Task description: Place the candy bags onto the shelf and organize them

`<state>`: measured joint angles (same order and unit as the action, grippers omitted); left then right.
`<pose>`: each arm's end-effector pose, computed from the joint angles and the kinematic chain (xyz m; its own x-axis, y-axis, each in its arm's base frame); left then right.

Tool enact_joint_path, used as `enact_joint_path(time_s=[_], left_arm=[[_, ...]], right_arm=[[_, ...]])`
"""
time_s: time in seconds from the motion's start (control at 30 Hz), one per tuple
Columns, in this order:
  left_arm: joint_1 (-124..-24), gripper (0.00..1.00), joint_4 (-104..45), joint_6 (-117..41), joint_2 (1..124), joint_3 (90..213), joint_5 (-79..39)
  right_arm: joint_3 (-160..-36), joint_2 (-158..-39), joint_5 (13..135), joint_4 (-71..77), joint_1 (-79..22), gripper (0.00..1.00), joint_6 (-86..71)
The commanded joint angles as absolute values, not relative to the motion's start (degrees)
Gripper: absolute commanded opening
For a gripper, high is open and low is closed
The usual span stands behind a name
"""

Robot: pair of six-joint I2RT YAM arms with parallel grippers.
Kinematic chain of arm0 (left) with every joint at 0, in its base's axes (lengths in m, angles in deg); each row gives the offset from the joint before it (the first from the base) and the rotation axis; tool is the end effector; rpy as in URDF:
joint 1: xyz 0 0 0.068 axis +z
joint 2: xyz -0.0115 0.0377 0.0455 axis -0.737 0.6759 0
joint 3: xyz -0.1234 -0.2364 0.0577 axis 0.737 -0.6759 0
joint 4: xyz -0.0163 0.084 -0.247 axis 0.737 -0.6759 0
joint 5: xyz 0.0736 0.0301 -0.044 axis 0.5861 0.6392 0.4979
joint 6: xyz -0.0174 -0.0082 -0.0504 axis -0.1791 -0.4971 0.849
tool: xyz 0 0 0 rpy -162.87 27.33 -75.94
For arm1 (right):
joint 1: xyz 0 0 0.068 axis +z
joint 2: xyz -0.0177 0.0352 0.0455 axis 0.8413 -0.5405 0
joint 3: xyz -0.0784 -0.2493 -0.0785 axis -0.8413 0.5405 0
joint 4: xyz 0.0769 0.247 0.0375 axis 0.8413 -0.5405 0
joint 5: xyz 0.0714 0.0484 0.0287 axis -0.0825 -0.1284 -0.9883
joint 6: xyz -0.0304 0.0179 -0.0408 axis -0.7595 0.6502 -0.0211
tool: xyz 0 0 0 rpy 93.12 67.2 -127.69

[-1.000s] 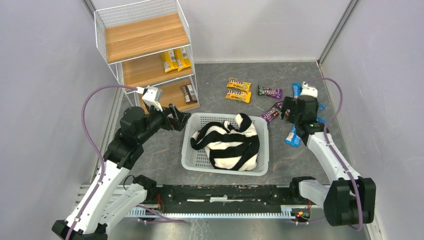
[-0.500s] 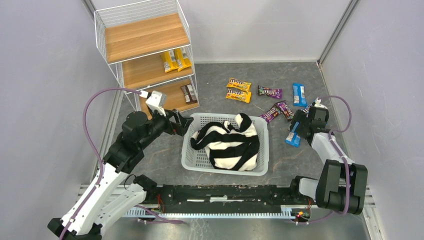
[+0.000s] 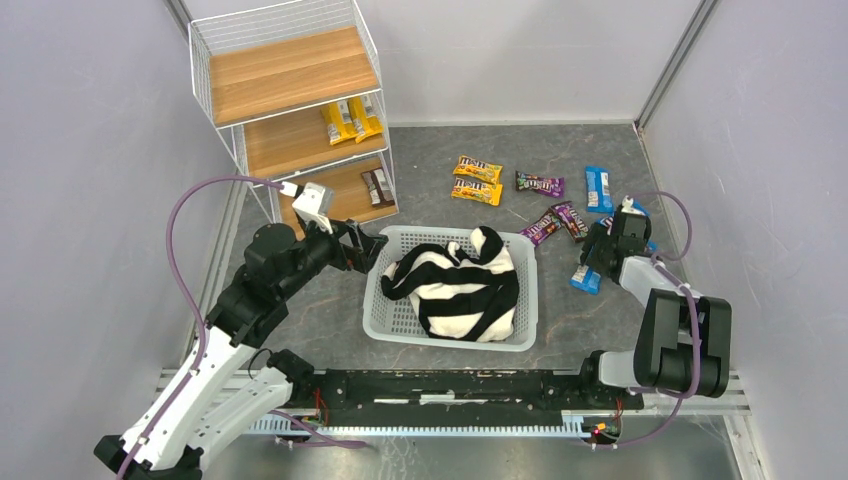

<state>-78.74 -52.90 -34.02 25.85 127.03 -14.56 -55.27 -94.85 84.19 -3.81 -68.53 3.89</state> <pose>0.1298 -0.0808 0.3530 -0.3162 -0.1148 -0.9417 0.4934 0.8280 -0.2666 0.2414 -0.0493 0.1548 -0.6699 0.4475 -0.5925 0.4456 0.8806 0.1612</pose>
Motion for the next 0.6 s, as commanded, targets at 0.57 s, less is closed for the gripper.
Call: enact_joint_path(time_s=[0.57], left_arm=[[-79.0, 1.0, -54.9, -34.0, 29.7, 132.6, -12.6]], right_arm=[[-56.9, -96.9, 94.9, -1.4, -61.5, 0.61, 2.2]])
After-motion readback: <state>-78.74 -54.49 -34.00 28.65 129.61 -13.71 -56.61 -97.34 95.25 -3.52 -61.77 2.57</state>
